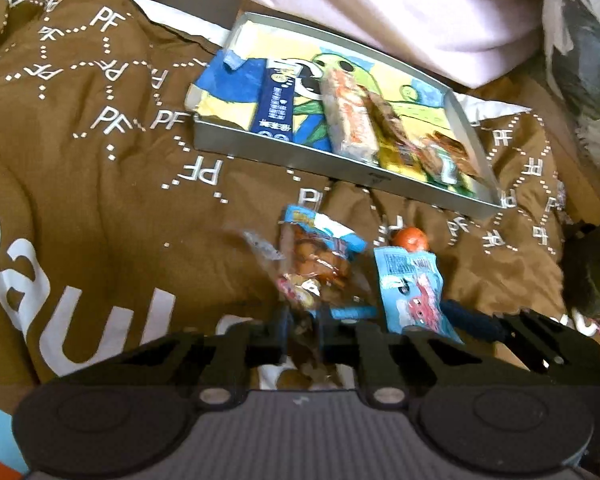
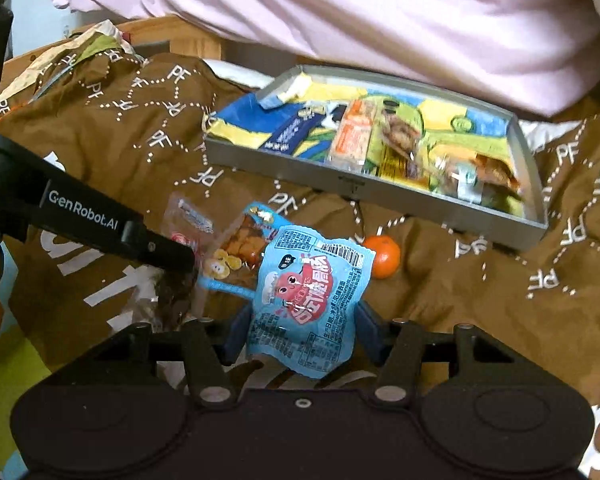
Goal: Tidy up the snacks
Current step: 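Grasp clear snack bag with left gripper while right gripper grasps blue fish pack, then carry the clear snack bag with left gripper into the tray while right gripper carries the fish pack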
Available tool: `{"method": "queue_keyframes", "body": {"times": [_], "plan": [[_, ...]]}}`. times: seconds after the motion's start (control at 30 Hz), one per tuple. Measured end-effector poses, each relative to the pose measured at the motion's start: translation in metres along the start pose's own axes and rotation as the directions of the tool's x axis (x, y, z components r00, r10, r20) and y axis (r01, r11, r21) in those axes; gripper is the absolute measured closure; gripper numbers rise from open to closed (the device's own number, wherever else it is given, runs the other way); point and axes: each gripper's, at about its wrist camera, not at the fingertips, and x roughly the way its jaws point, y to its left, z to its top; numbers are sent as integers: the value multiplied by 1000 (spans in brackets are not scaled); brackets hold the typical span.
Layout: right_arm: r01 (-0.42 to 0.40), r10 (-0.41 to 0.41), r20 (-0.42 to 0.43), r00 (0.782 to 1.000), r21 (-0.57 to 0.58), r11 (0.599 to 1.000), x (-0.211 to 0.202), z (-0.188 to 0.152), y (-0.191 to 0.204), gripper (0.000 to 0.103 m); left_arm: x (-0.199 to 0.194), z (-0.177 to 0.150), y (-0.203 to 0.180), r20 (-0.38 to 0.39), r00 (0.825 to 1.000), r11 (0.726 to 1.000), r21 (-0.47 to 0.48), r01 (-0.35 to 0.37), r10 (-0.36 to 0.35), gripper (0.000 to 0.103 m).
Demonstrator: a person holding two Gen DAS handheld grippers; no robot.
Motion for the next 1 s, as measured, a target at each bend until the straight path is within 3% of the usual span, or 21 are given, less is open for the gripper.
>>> {"method": "queue_keyframes", "body": {"times": [0.13, 0.57, 0.8, 1.0], "plan": [[4, -4, 5, 1000, 3, 1000, -2, 0, -1, 45, 3, -2, -3, -11, 1000, 1000, 25, -18, 18, 89], [19, -20, 12, 1000, 21, 1000, -6, 1, -2, 45, 22, 1, 13, -46, 999, 996, -82, 22, -26, 77], [28, -28, 31, 999, 20, 999, -7, 2, -2, 45, 9, 0, 3, -2, 1000, 999, -36, 21, -21, 89], [37, -38, 66, 997, 20, 999, -12, 4, -3, 45, -2, 1, -6, 43, 998, 999, -14, 39, -39, 90]]}}
